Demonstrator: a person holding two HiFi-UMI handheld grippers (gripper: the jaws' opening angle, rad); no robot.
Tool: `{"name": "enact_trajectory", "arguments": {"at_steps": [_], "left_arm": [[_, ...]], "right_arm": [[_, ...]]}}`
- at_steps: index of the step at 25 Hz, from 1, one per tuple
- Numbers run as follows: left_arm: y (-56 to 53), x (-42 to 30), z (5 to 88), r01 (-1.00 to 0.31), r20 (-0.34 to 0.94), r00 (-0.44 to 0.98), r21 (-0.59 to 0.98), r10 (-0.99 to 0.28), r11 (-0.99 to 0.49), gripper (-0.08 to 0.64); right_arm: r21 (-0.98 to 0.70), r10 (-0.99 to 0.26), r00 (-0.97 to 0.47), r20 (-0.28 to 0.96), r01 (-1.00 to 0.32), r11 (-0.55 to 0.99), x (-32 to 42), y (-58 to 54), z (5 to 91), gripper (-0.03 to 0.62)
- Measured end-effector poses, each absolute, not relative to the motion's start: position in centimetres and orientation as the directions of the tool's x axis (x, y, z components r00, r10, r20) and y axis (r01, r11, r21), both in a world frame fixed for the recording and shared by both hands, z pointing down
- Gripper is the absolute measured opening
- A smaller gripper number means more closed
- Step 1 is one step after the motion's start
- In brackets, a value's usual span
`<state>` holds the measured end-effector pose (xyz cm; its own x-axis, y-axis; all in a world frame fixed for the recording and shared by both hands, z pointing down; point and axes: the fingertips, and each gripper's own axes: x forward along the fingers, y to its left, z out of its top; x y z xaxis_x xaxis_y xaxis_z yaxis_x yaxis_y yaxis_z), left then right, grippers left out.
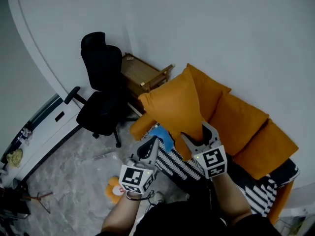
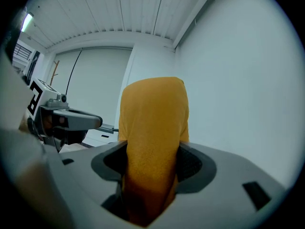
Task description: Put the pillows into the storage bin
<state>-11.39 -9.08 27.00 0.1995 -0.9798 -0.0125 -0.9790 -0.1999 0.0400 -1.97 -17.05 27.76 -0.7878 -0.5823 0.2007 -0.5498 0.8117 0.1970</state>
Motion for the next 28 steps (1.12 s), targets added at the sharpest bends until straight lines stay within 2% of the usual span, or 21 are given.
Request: {"name": "enact_trajectory", "arguments": {"at_steps": [10,14,21,28], "left_arm": [[-5.7,-14.0,27.6,-0.979,-0.003,0.197,0.048,-0.980,-0.197,0.006],[-4.3,-15.8,27.6,-0.987,-0.005,0.154,0.045,-0.988,-0.155,0.006],[0.1,-18.6,27.8,-0.997,-0.006,-0.044,0.056,-0.999,0.044,0.006],[7.8,-19.7,29.2,-0.944,0.048,-0.321,0.062,-0.946,0.323,0.006]], "right_arm": [[0.200,-0.559,-0.799,0.223,-0.523,0.828,-5.0,-13.3,28.5,0.285],[0.190,-0.525,-0.819,0.230,-0.491,0.850,-6.7,-12.0,29.0,0.287],[0.185,-0.366,-0.900,0.237,-0.328,0.927,-10.7,-9.6,29.6,0.288],[0.108,-0.107,-0.963,0.249,-0.082,0.991,-14.4,-4.8,31.5,0.290]]}}
